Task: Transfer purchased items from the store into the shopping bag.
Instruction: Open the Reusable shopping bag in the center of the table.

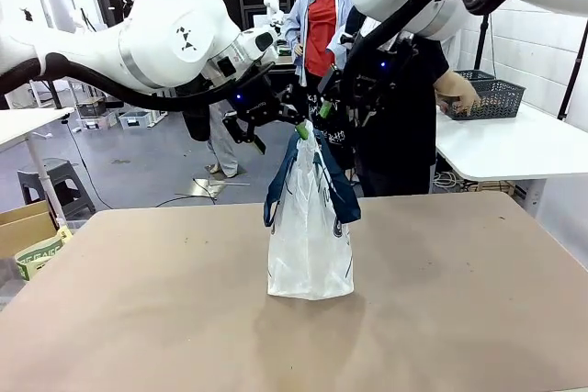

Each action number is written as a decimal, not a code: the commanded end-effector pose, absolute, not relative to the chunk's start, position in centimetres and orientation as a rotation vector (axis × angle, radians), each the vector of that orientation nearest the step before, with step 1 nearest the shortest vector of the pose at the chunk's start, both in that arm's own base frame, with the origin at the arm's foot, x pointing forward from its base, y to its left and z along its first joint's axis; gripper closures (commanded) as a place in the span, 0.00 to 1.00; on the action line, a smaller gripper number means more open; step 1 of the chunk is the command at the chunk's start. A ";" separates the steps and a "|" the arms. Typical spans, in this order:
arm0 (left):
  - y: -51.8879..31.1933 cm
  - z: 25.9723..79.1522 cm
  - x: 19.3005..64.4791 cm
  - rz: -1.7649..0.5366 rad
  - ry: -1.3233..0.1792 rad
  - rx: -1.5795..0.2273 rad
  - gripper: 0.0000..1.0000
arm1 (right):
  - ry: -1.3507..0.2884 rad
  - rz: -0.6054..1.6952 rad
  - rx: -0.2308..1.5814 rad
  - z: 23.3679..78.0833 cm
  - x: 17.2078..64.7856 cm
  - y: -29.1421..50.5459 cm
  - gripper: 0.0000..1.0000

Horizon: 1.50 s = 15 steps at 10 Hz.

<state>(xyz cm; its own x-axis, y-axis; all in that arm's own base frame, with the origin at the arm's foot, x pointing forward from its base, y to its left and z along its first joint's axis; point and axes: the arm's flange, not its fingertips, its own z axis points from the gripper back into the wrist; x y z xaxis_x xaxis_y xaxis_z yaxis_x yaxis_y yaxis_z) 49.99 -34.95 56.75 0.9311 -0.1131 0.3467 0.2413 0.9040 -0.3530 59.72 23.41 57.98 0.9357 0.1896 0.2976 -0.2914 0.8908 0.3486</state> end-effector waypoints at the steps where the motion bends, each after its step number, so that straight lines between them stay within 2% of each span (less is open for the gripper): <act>1: -34.8 56.3 50.7 -0.162 -0.258 -0.413 0.00 | -0.209 0.220 0.441 58.0 61.3 24.0 0.00; 8: -34.2 54.2 51.8 -0.128 -0.211 -0.409 0.00 | -0.126 0.224 0.487 55.4 63.4 25.9 0.00; 15: -34.4 53.5 51.9 -0.146 -0.188 -0.387 0.00 | -0.012 0.234 0.430 52.6 63.3 28.1 0.00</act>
<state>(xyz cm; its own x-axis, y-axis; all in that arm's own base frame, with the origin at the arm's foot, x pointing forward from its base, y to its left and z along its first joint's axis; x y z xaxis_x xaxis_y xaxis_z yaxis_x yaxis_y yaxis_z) 51.59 -34.39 53.47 0.9668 -0.1047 0.2330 0.1860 0.9137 -0.3613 62.75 27.62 52.14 0.9668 0.2405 0.0863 -0.2539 0.8673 0.4282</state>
